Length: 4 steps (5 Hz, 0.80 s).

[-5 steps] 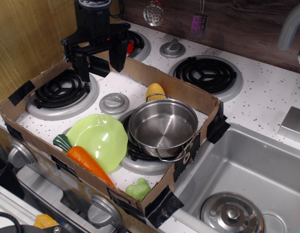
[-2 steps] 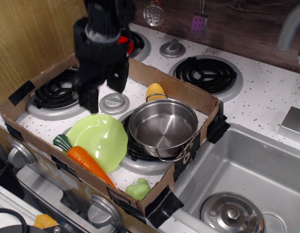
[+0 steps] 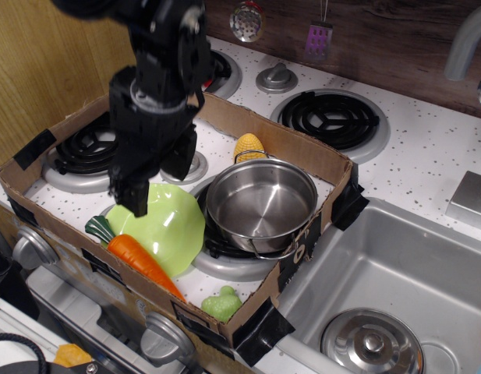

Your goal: Take carrot off plate

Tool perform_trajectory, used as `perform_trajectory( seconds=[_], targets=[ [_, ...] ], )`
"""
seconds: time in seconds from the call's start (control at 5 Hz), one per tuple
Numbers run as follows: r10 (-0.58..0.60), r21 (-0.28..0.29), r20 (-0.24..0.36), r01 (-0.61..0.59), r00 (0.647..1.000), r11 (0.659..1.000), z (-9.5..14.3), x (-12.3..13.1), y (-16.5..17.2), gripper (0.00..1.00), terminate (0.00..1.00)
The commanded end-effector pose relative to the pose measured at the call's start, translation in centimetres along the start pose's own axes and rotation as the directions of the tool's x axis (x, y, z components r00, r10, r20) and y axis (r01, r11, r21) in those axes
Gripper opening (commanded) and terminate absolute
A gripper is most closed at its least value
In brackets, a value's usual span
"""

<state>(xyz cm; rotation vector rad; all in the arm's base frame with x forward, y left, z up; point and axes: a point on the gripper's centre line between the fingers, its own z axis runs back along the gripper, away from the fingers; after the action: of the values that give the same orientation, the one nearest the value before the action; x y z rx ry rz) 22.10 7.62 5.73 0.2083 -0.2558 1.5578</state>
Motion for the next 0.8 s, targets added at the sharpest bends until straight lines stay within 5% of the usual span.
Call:
perform_trajectory(
  seconds=[0.0, 0.6],
  targets=[
    [0.013, -0.012, 0.013, -0.013, 1.000, 1.000, -0.7, -0.1, 0.1, 1.00, 0.00],
    [0.020, -0.004, -0.005, -0.020, 1.000, 1.000, -3.2, 0.7, 1.8, 1.00, 0.00]
  ],
)
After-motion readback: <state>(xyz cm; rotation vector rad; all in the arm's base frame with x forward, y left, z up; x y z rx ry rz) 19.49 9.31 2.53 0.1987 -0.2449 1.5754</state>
